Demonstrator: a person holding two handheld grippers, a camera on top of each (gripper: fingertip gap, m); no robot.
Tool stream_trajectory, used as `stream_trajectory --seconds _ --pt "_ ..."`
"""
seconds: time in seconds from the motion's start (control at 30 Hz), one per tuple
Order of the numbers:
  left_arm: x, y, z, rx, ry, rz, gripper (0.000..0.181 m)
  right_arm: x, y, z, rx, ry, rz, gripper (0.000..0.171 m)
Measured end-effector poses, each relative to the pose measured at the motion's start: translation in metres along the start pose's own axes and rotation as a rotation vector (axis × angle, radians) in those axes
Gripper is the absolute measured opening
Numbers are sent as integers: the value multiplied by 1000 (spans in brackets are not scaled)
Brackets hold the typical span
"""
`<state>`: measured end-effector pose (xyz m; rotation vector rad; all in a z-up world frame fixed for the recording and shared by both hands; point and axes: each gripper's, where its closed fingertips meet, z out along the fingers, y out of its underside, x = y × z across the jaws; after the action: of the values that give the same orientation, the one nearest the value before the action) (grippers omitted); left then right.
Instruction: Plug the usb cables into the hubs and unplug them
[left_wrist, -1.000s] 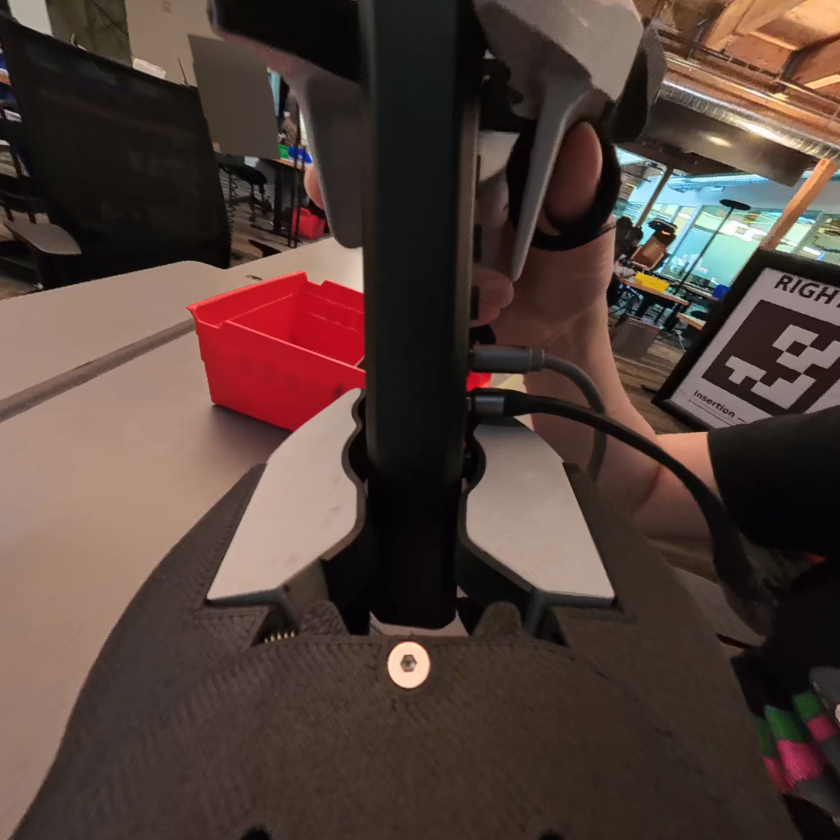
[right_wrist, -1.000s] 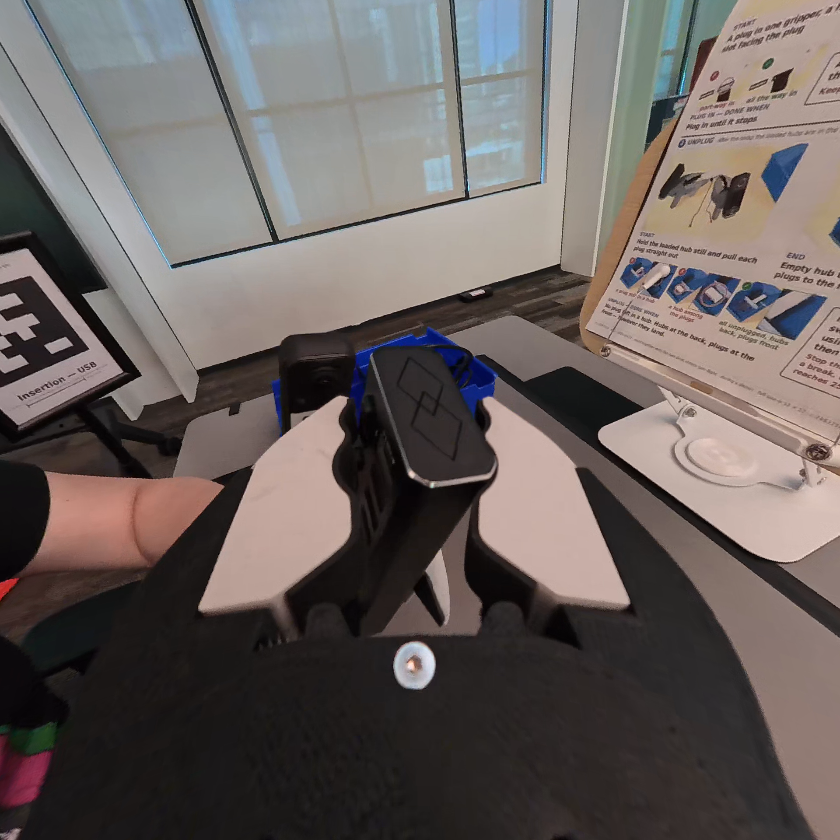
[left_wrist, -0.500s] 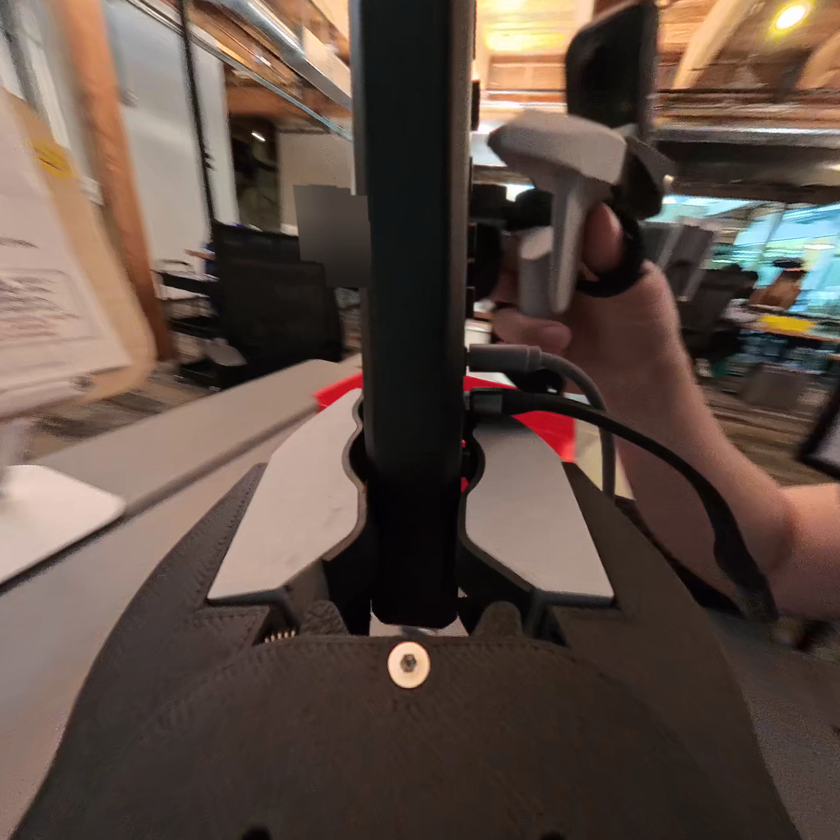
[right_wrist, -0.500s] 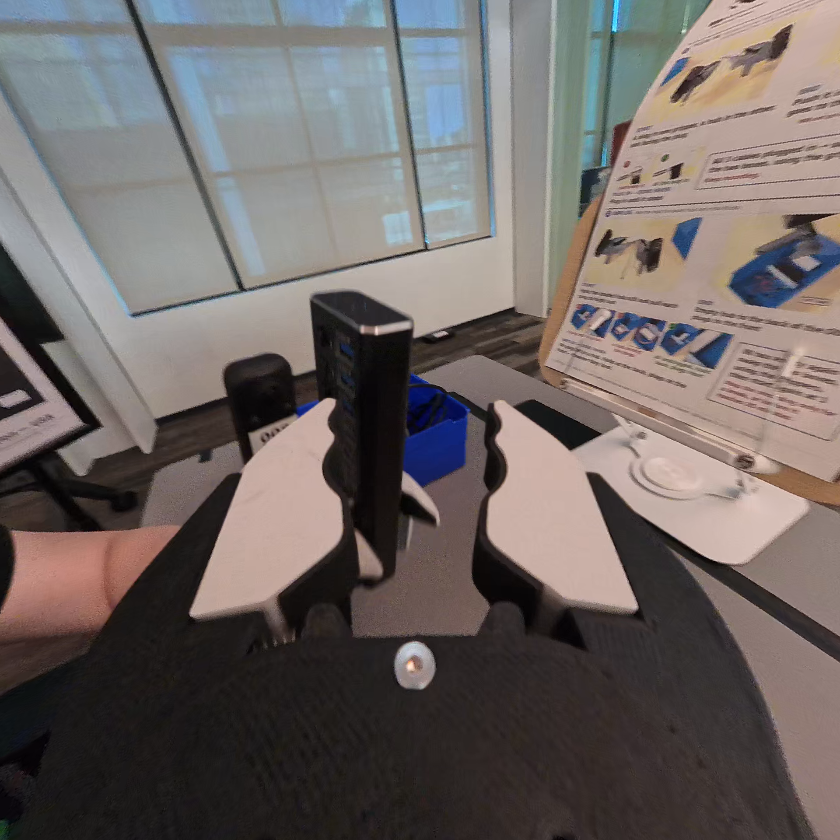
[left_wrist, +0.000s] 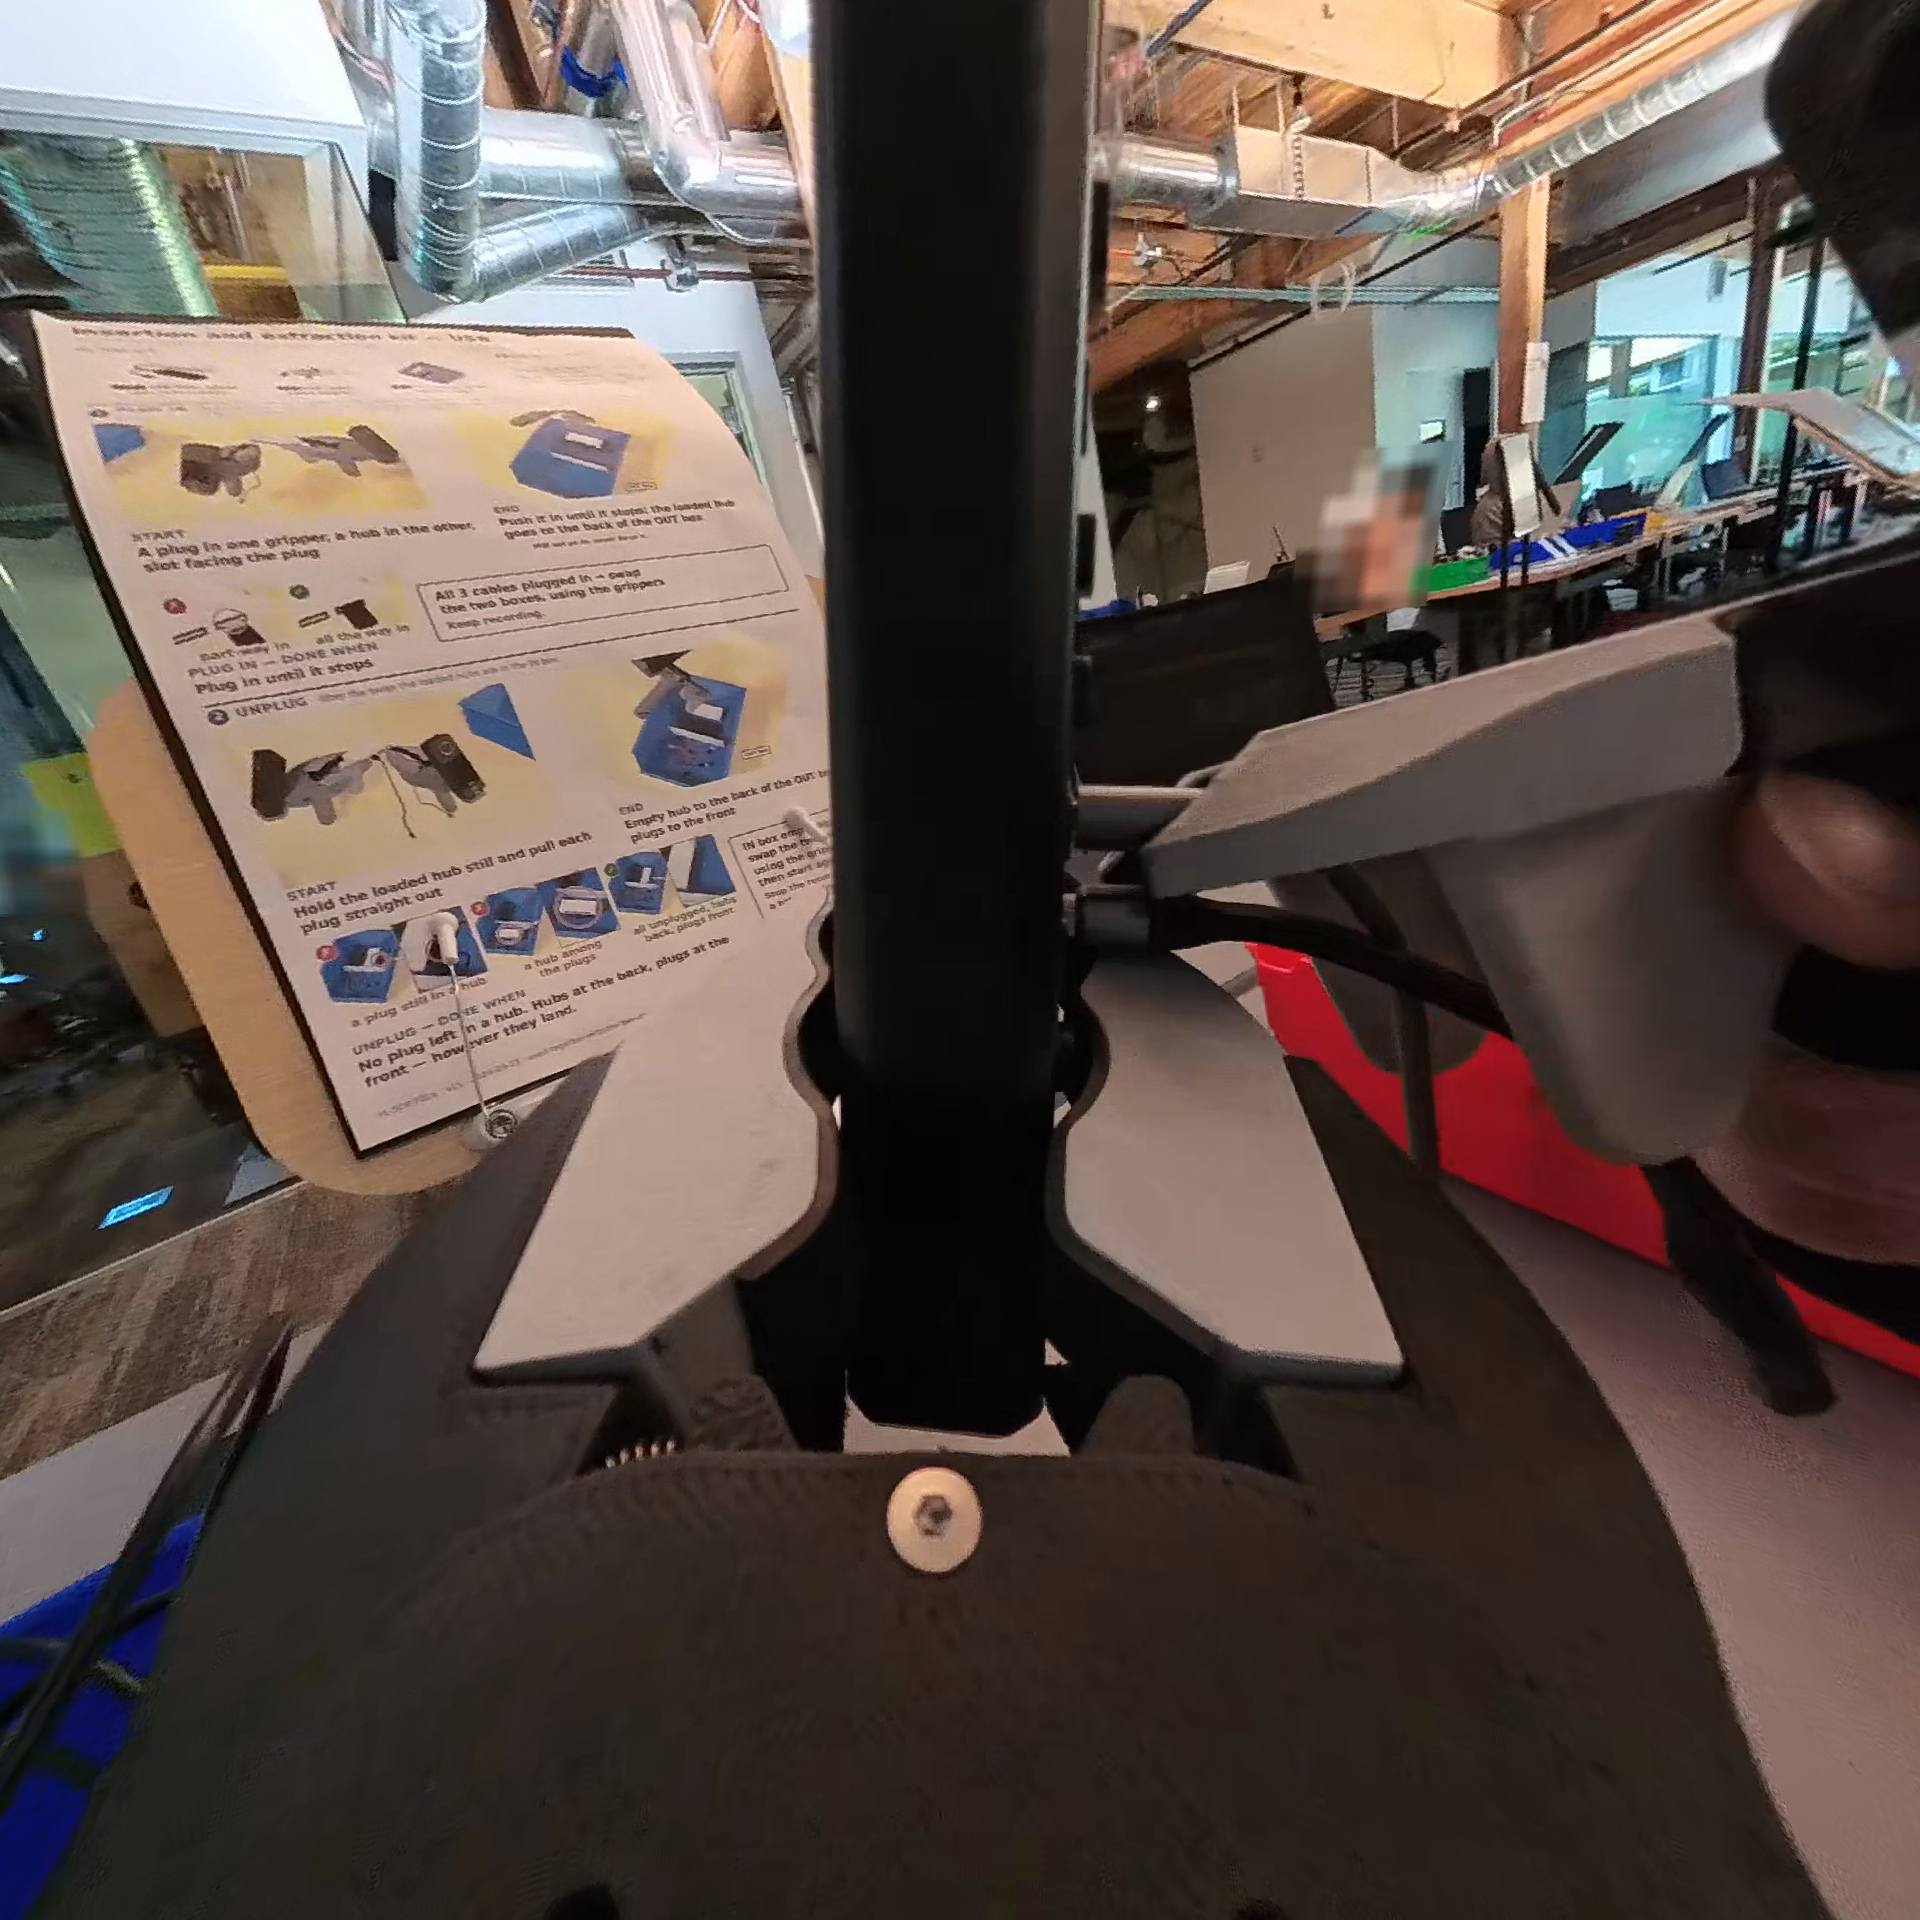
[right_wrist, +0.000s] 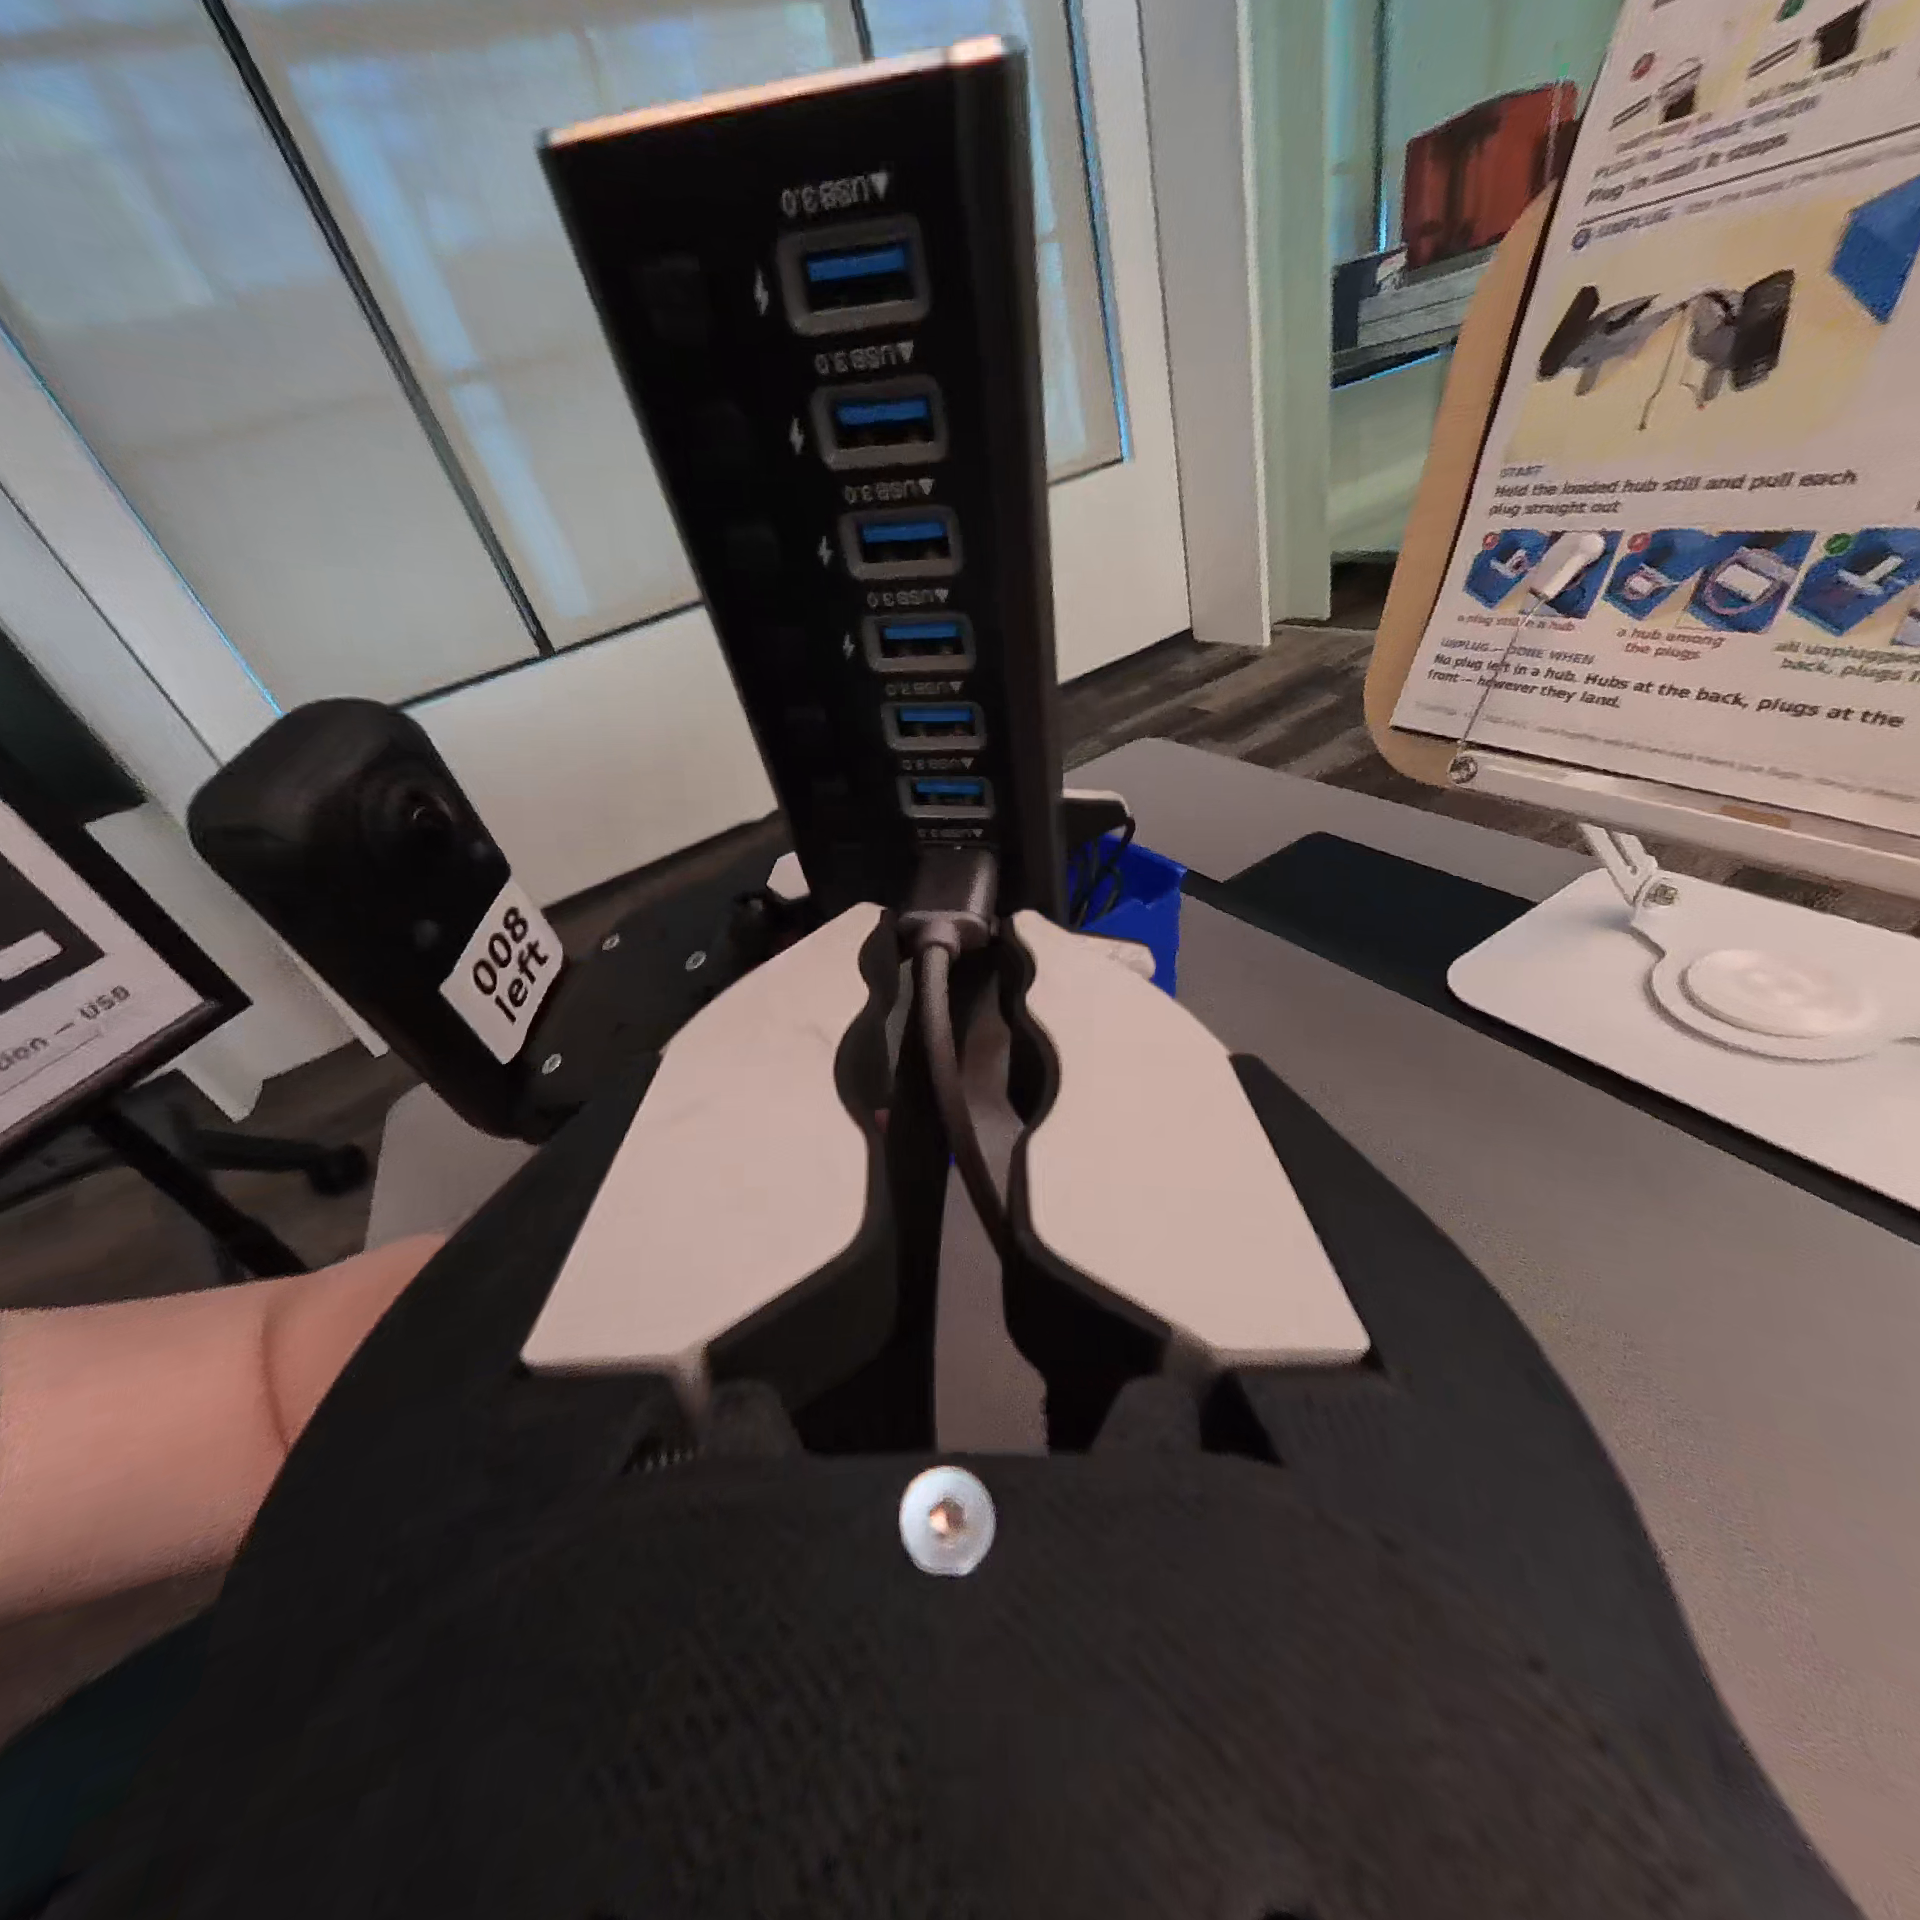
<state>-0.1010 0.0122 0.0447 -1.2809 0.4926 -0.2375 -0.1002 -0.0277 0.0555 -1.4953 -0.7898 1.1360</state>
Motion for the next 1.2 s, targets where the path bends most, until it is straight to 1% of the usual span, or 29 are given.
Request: stream_trajectory --seconds 0.17,0.4,0.5,0.8,1.2 --pt "-3 2 1 -8 -18 4 38 3 -10 1 131 78 -57 17" --pt "-8 0 2 -8 -39 -6 38 3 -12 6 140 104 -92 17" --pt "-7 -3 2 -2 -41 -1 38 3 -8 10 118 118 -111 17" --pt "-2 -8 3 7 -28 -51 40 1 -16 5 218 144 -144 17" --pt "0 -10 5 1 -26 -60 40 2 -18 3 242 161 -167 17"
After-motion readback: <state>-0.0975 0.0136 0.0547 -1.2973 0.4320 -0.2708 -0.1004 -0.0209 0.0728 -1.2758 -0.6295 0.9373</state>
